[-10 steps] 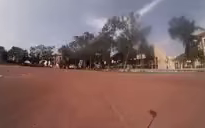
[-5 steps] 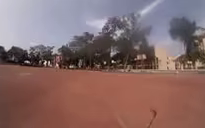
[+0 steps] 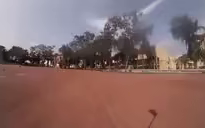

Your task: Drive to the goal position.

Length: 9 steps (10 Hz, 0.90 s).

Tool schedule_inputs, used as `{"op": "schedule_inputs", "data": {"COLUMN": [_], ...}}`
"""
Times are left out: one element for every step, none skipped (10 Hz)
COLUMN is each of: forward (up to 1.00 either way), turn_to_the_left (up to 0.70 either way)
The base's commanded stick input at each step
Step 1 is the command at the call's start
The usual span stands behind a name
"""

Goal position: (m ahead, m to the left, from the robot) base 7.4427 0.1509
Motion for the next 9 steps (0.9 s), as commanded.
{"op": "schedule_inputs", "data": {"forward": [0.70,0.70,0.70,0.70,0.70,0.70,0.70,0.70,0.70], "turn_to_the_left": [0.17,0.09,0.01,0.00,0.00,0.00,0.00,0.00,0.00]}}
